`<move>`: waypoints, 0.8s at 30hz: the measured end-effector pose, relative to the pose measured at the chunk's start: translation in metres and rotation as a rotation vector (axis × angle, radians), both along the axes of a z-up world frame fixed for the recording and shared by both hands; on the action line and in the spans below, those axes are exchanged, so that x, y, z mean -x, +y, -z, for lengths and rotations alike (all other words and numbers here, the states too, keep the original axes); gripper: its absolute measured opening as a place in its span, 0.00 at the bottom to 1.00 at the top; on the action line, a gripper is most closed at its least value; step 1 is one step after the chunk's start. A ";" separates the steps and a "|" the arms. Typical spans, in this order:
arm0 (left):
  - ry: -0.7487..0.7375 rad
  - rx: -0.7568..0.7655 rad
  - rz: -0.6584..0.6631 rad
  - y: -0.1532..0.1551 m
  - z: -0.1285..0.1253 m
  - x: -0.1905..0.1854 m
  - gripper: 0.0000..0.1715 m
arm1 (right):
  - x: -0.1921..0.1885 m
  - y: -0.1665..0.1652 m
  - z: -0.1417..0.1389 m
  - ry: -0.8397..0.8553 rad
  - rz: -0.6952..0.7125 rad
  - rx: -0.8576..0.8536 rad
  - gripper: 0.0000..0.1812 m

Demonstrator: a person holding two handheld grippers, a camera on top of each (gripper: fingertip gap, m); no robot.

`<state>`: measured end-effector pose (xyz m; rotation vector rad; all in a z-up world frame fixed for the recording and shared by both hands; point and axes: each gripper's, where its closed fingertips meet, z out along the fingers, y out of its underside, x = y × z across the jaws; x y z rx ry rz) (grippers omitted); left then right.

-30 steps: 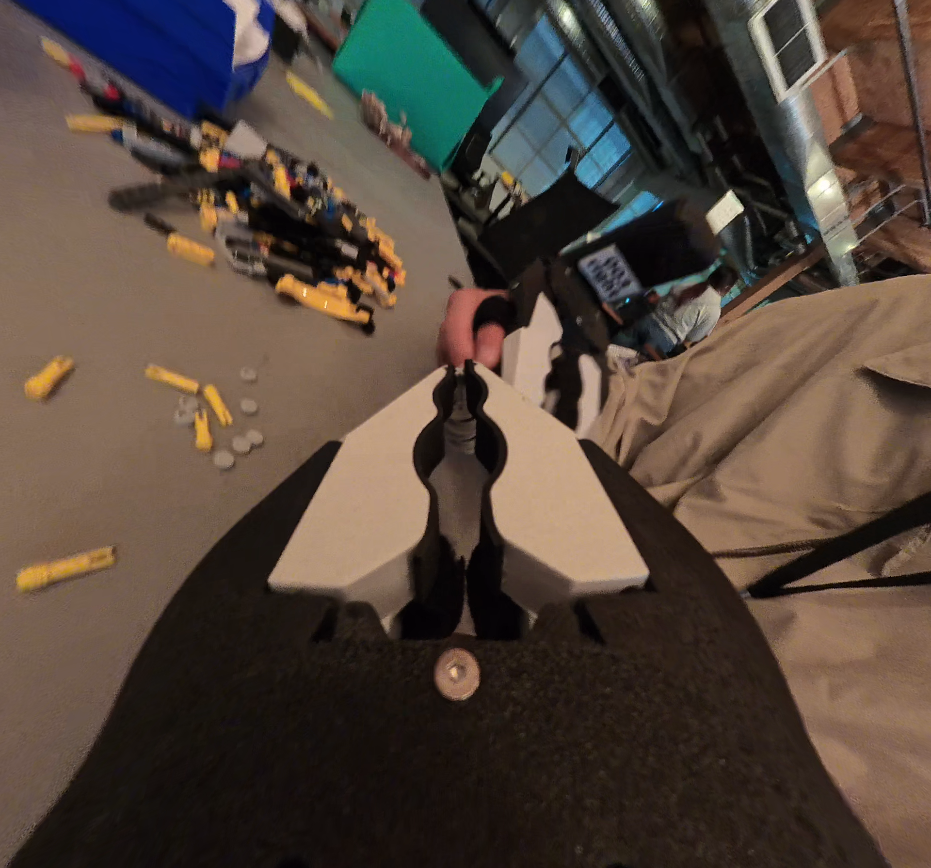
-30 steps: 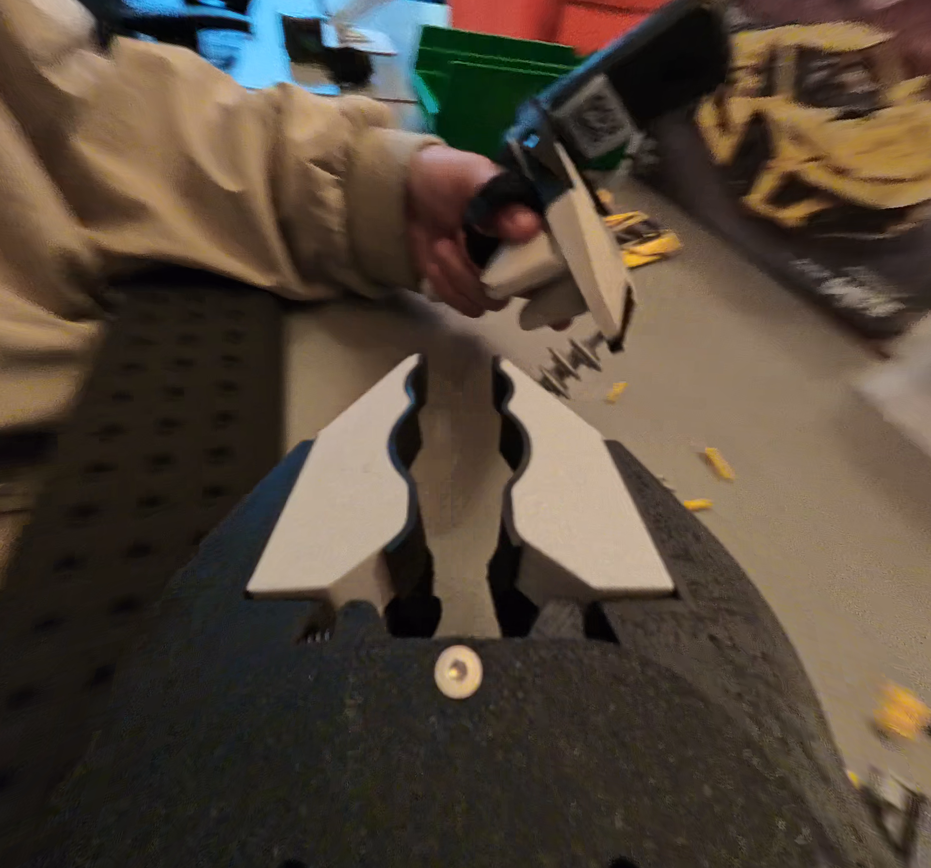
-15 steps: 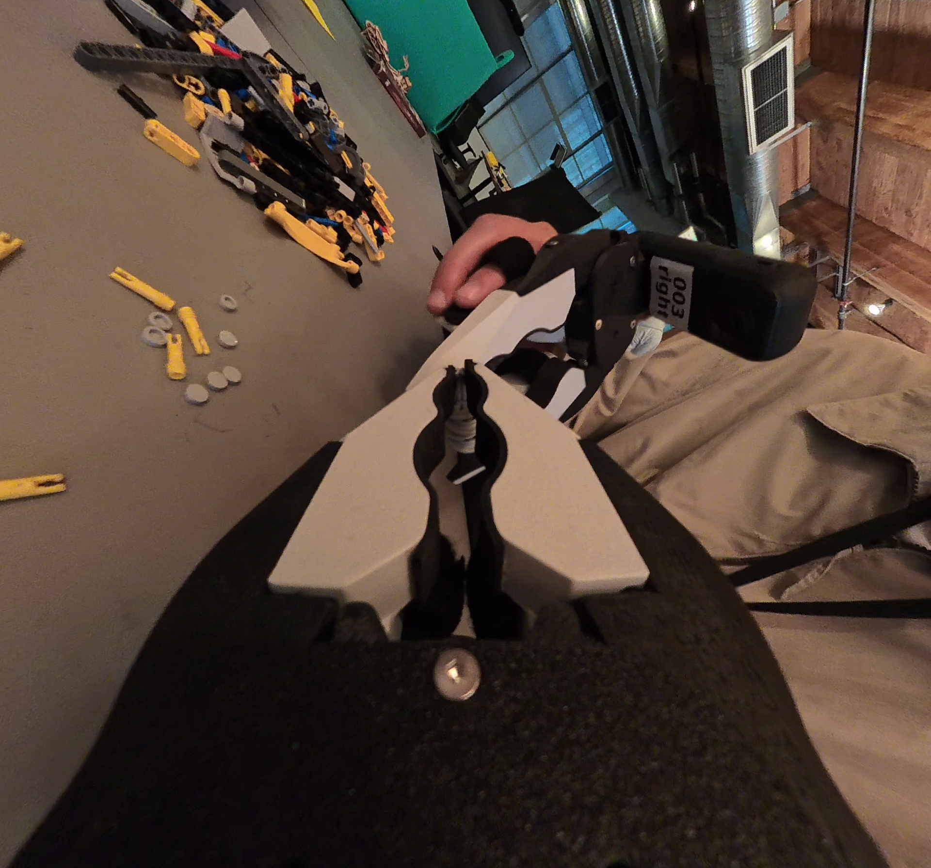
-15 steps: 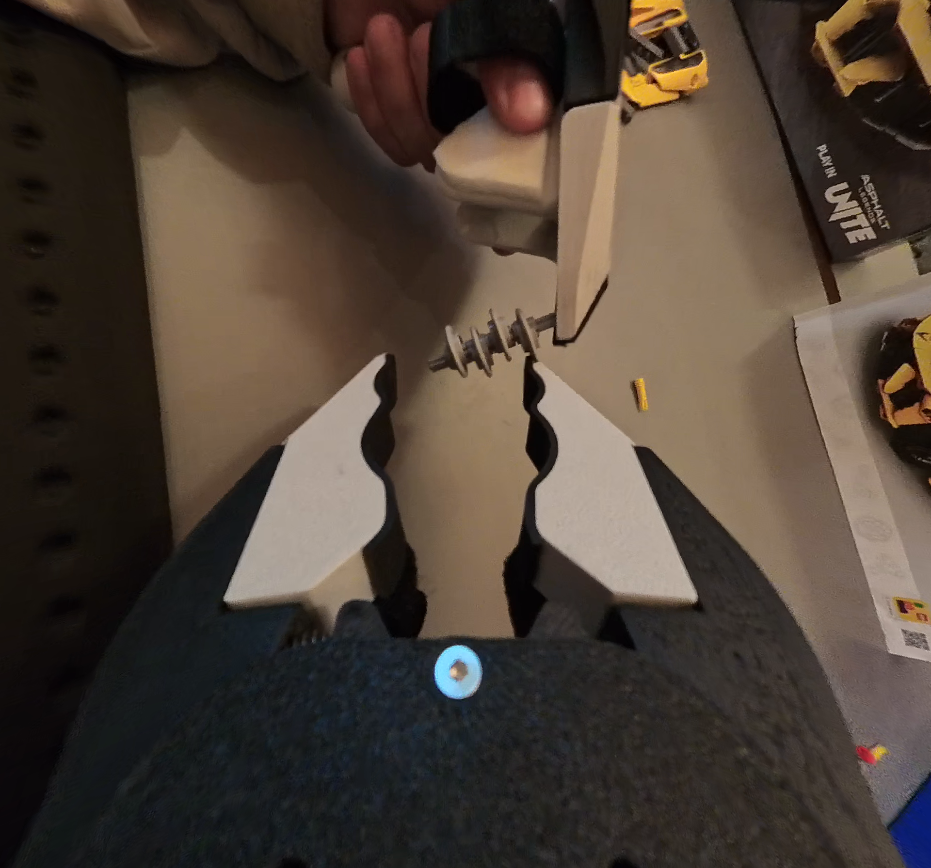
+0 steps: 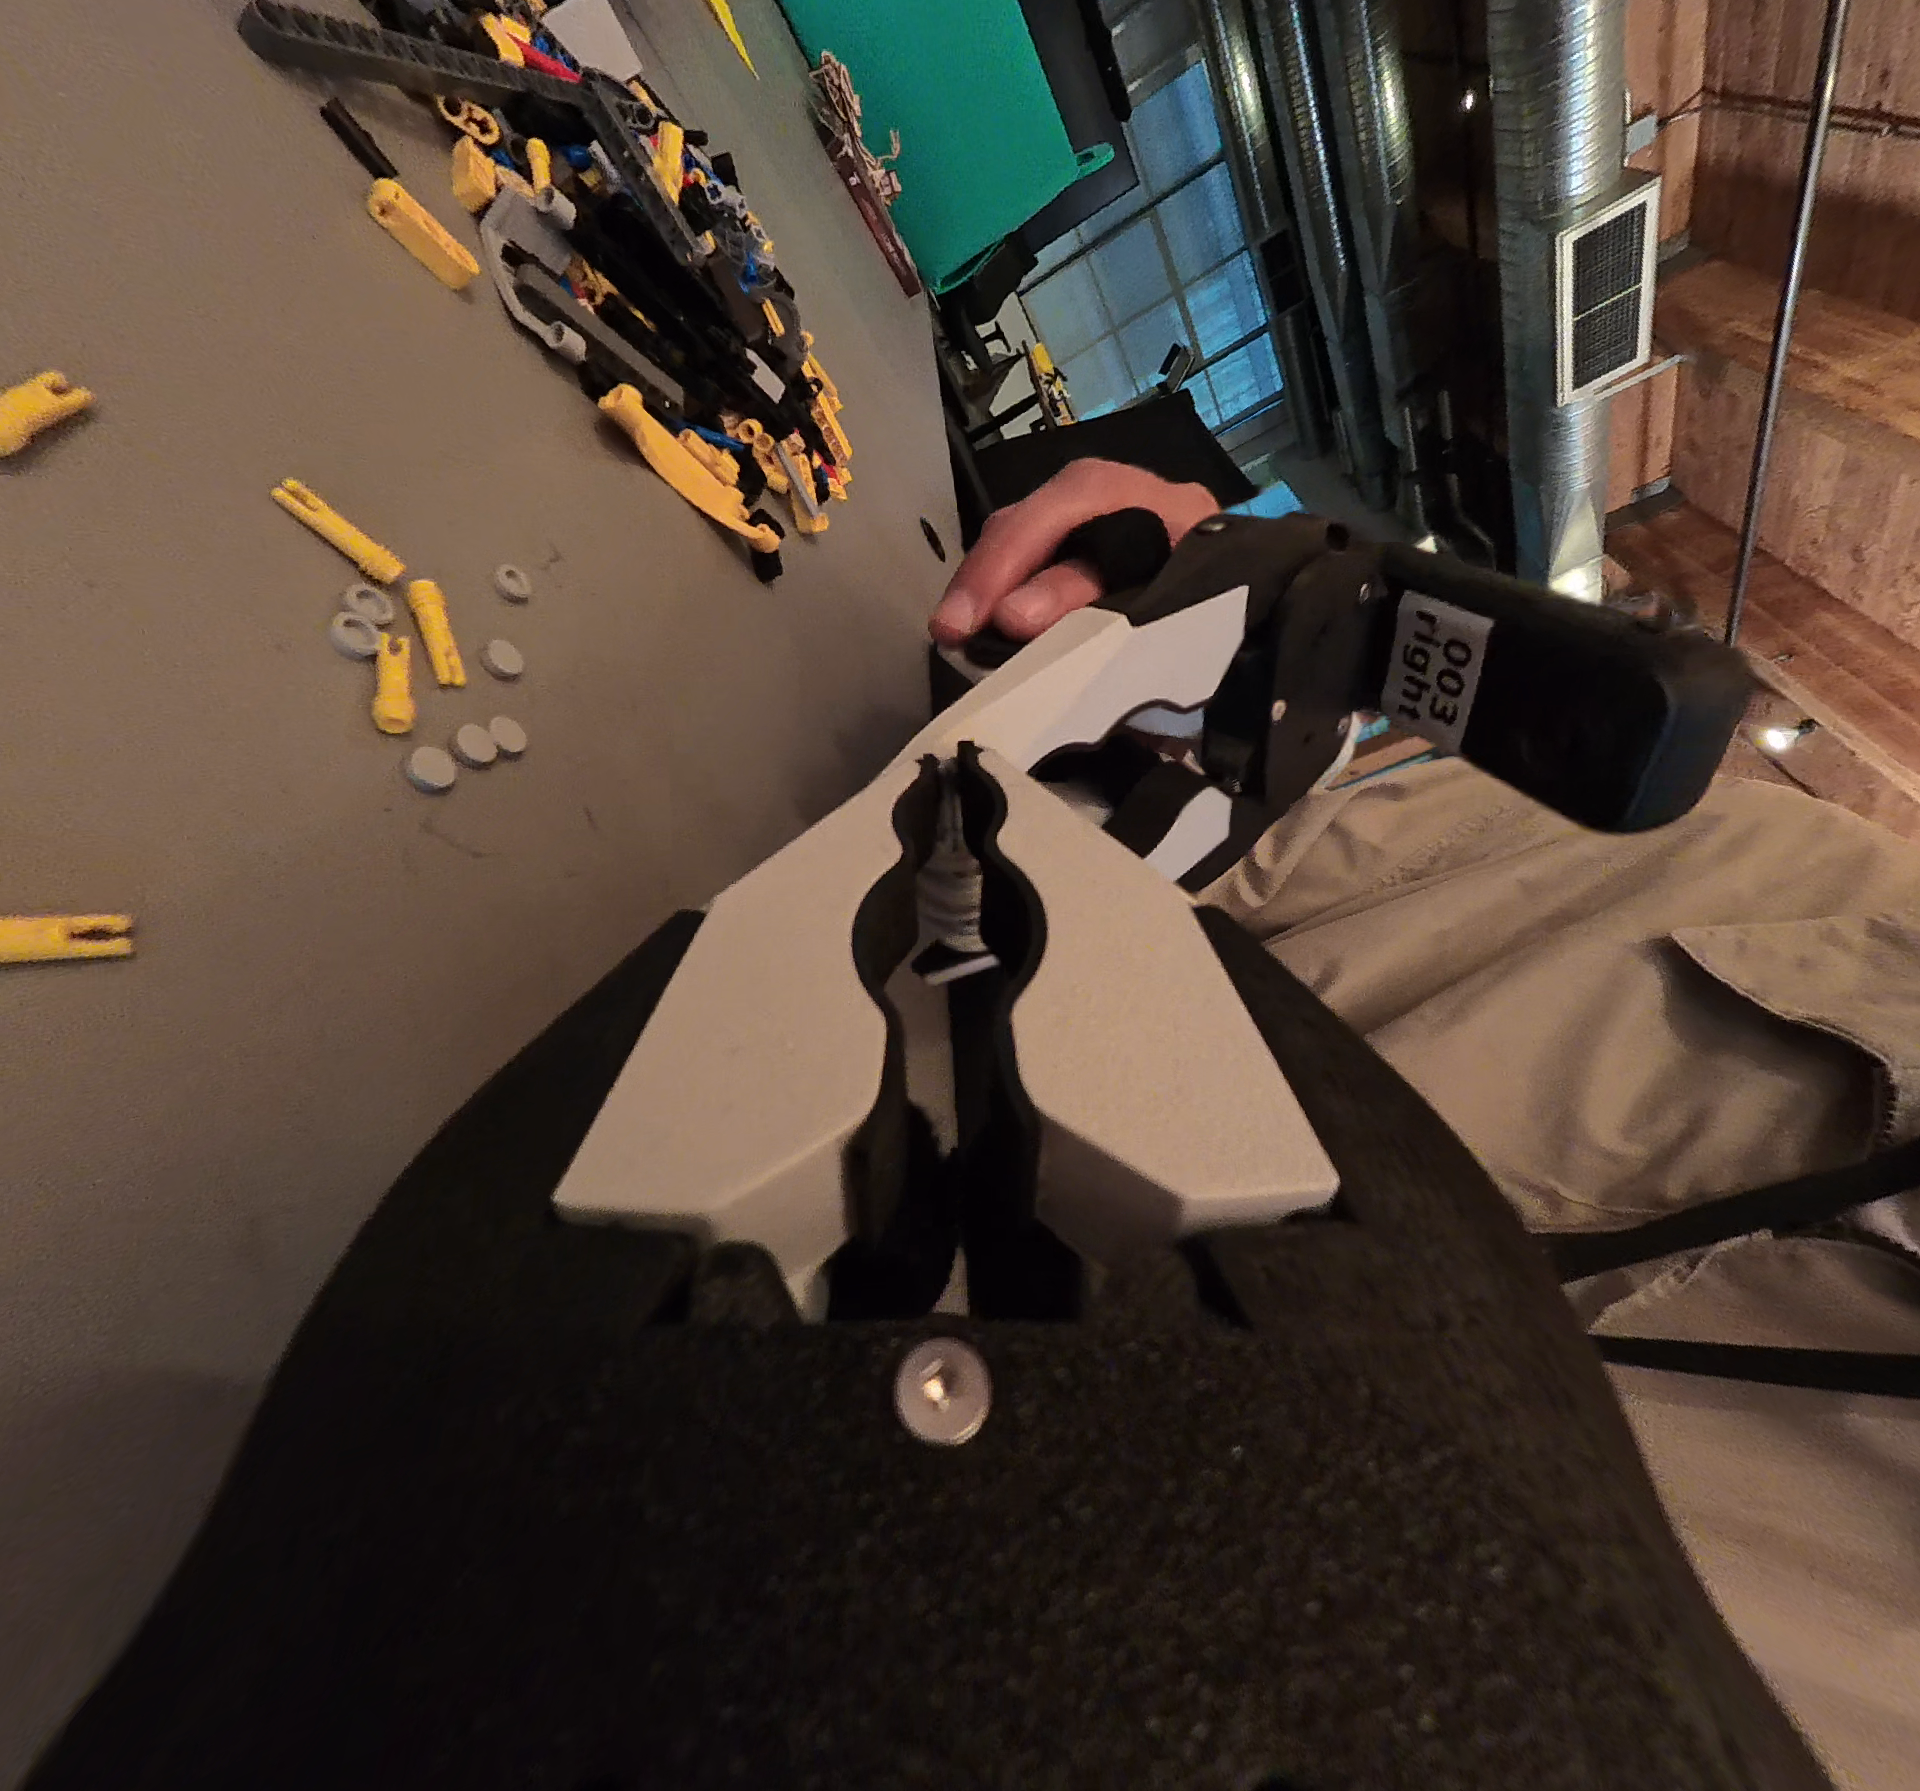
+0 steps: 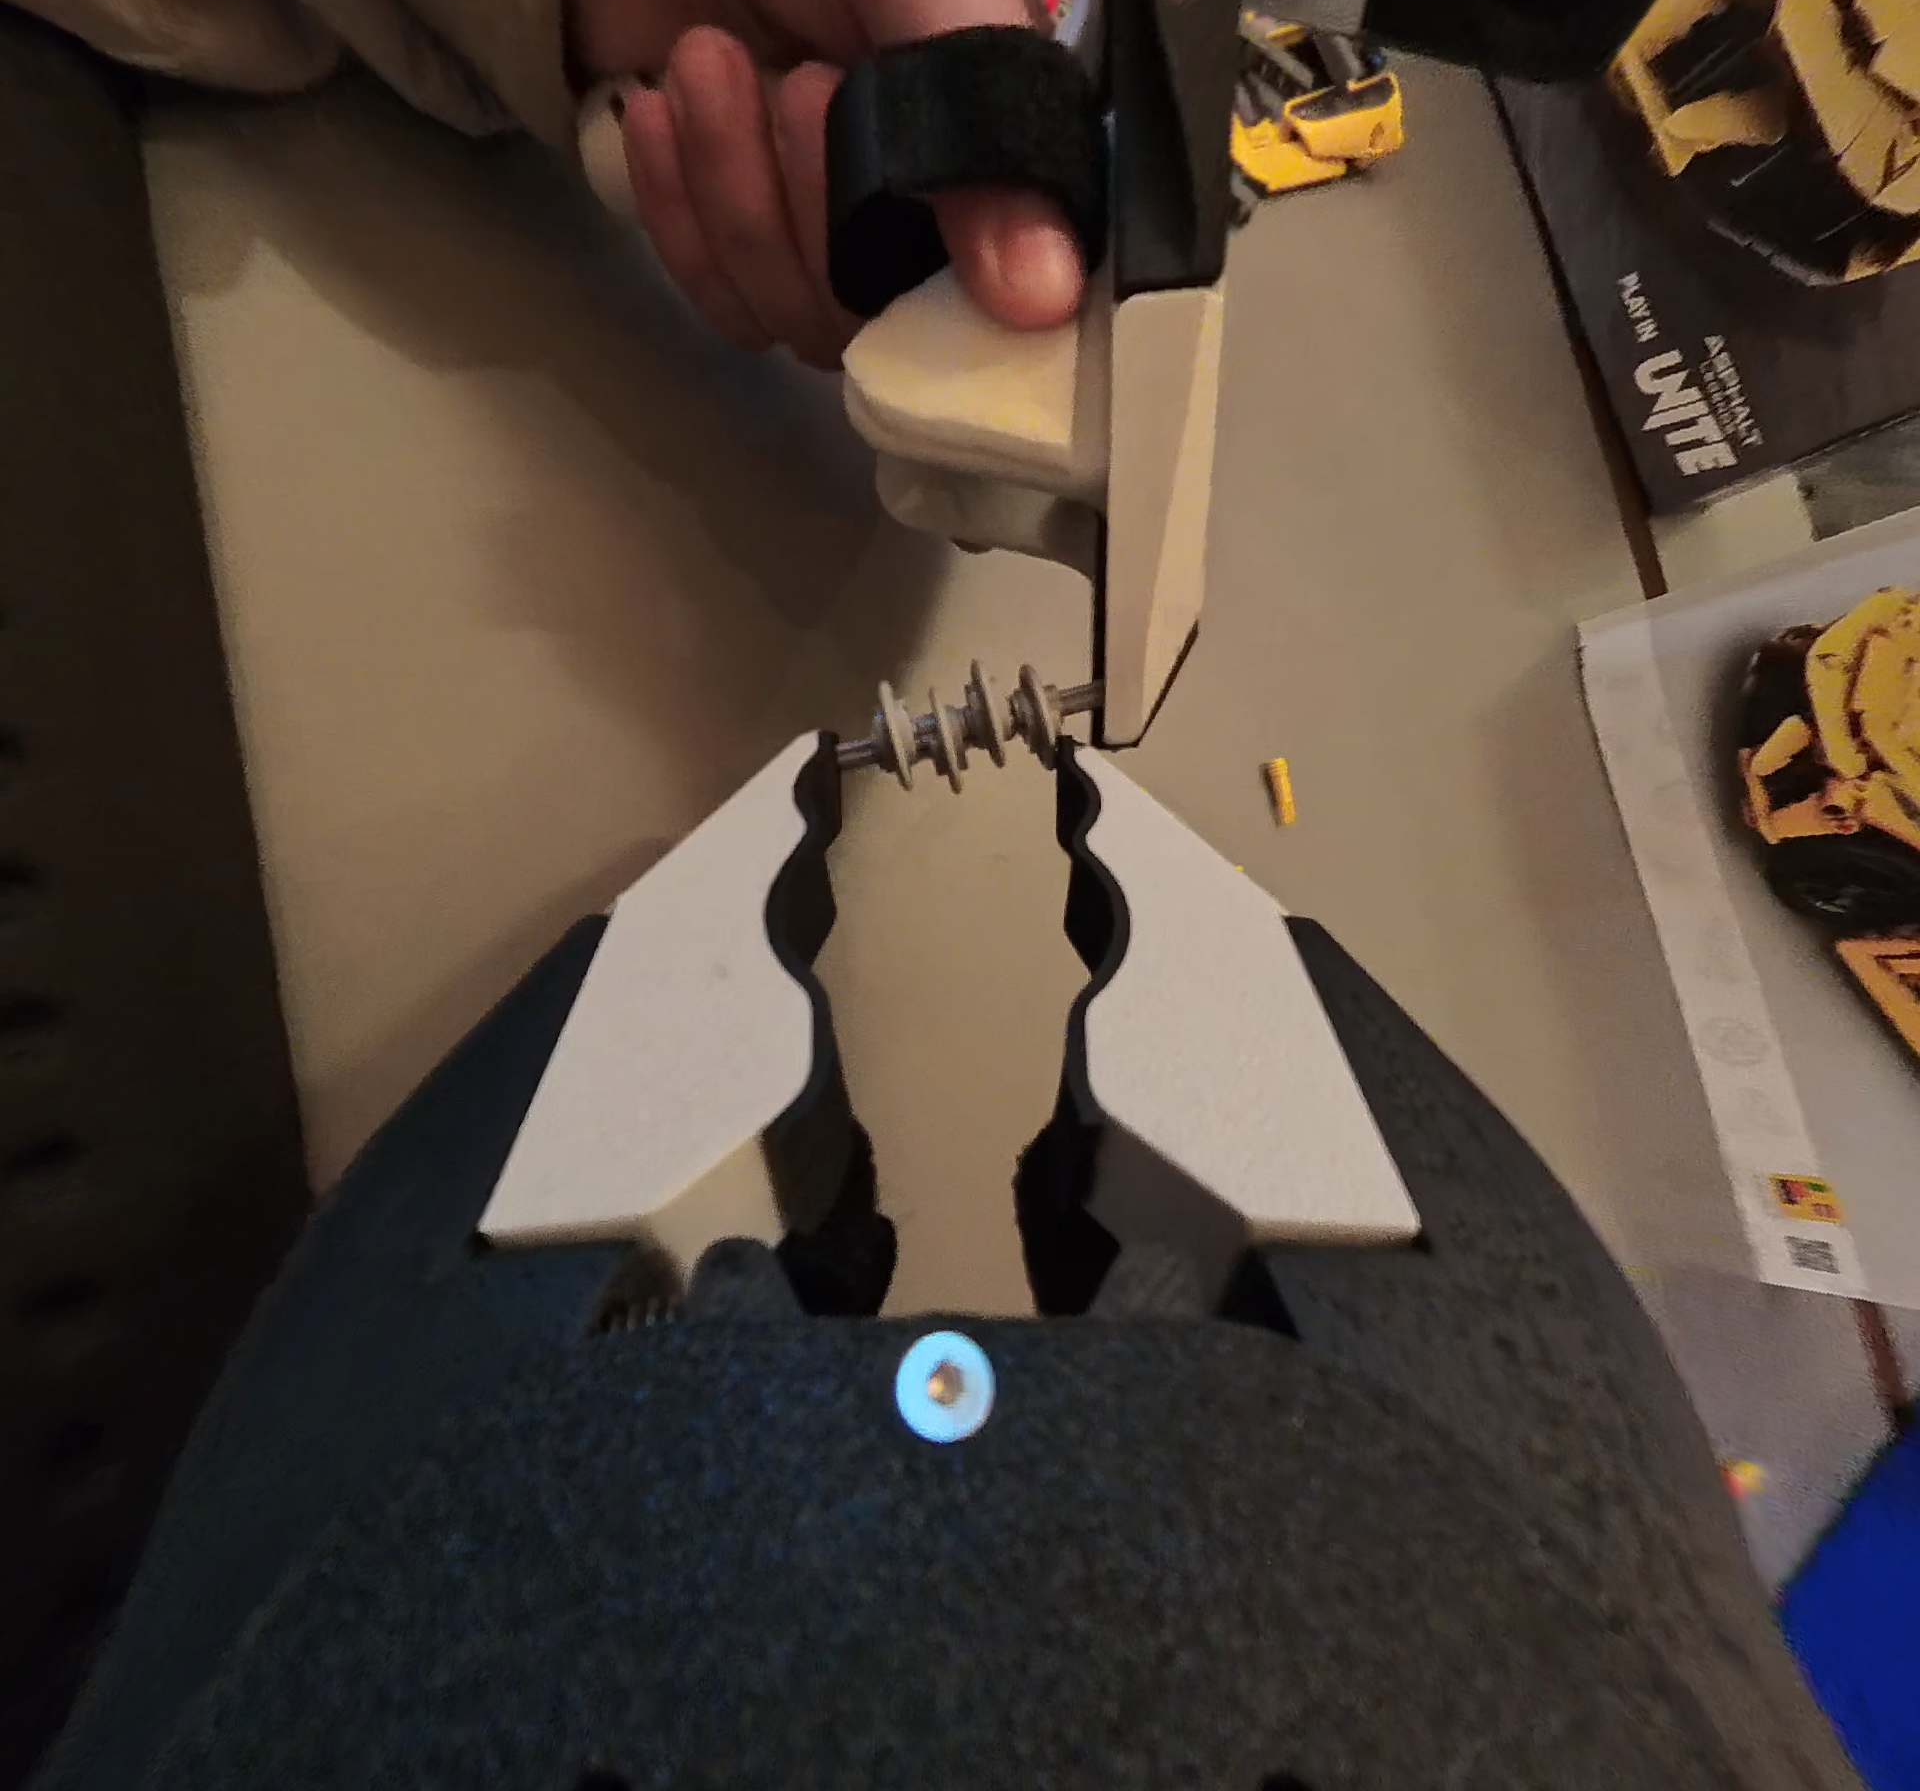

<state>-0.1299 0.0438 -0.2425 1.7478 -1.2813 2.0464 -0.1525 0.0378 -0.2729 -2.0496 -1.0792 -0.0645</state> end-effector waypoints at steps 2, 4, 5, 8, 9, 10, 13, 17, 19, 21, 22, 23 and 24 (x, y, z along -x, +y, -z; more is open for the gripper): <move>-0.002 0.030 -0.005 0.000 -0.002 0.000 0.02 | 0.002 -0.001 -0.003 0.071 0.007 0.040 0.22; -0.009 0.043 -0.007 0.000 -0.004 -0.001 0.02 | 0.003 -0.002 -0.006 0.113 0.012 0.060 0.22; -0.011 0.034 -0.011 0.001 -0.004 -0.001 0.02 | 0.002 -0.001 -0.006 0.100 0.013 0.050 0.21; -0.008 -0.003 -0.015 0.000 0.000 -0.002 0.02 | 0.000 -0.001 -0.001 0.064 0.026 0.045 0.21; -0.012 0.001 -0.015 0.000 -0.001 -0.002 0.02 | 0.000 -0.001 -0.001 0.068 0.026 0.041 0.21; -0.018 0.005 -0.015 0.000 -0.001 -0.002 0.02 | -0.001 -0.002 -0.002 0.063 0.021 0.035 0.21; -0.031 -0.002 -0.021 0.000 -0.003 -0.003 0.02 | -0.003 -0.001 -0.002 0.020 0.011 0.012 0.21; -0.029 -0.015 -0.037 0.003 -0.002 -0.003 0.02 | -0.005 0.003 0.000 -0.025 0.014 -0.014 0.20; -0.034 -0.026 -0.043 0.004 -0.001 -0.004 0.02 | -0.006 0.004 0.000 -0.036 0.014 -0.027 0.20; -0.044 -0.047 -0.052 0.005 -0.002 -0.005 0.02 | -0.006 0.005 0.001 -0.043 0.016 -0.023 0.20; -0.061 -0.048 -0.062 0.007 -0.005 -0.005 0.02 | -0.008 0.007 -0.001 -0.046 0.023 -0.052 0.20; -0.075 -0.059 -0.074 0.009 -0.007 -0.005 0.02 | -0.008 0.009 -0.003 -0.025 0.026 -0.061 0.21; -0.089 -0.079 -0.095 0.013 -0.009 -0.006 0.02 | -0.008 0.013 -0.006 0.027 0.043 -0.066 0.21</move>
